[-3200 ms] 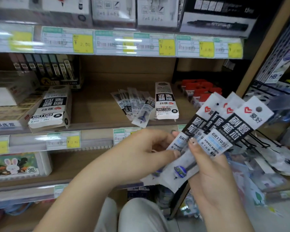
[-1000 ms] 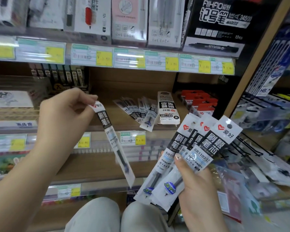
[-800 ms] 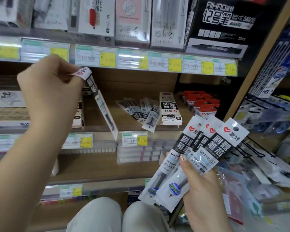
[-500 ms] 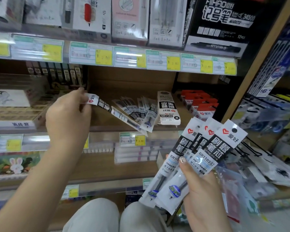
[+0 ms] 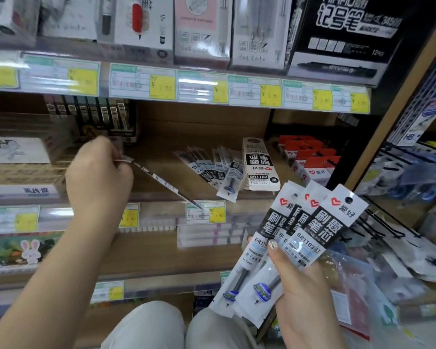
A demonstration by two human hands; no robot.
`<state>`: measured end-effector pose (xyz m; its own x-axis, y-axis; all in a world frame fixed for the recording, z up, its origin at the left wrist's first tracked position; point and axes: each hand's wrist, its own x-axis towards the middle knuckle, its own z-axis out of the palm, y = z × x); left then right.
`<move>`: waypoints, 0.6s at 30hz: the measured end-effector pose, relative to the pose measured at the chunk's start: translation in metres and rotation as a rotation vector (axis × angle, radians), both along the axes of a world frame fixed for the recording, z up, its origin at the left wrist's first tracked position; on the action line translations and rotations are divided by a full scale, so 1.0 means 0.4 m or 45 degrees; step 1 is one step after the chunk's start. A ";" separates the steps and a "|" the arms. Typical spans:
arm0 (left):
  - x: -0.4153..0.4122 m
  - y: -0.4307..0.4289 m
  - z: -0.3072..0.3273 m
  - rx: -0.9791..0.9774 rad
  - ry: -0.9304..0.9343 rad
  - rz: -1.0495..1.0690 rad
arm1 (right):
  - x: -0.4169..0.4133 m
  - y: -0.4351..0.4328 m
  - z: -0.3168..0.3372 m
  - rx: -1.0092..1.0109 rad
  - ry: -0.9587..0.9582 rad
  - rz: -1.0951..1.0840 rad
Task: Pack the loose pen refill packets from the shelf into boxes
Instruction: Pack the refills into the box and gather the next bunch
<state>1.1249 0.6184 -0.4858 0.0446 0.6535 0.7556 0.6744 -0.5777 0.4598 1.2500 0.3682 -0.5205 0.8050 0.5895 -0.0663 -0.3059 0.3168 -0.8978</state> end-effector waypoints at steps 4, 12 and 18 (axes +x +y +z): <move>0.003 -0.006 0.017 -0.001 0.046 -0.007 | 0.001 0.002 -0.007 -0.021 0.000 0.007; 0.025 -0.035 0.105 -0.252 0.212 -0.019 | 0.001 0.014 -0.018 -0.030 0.034 -0.014; 0.061 -0.077 0.116 -0.484 0.815 -0.105 | 0.001 0.010 -0.017 -0.023 0.036 -0.010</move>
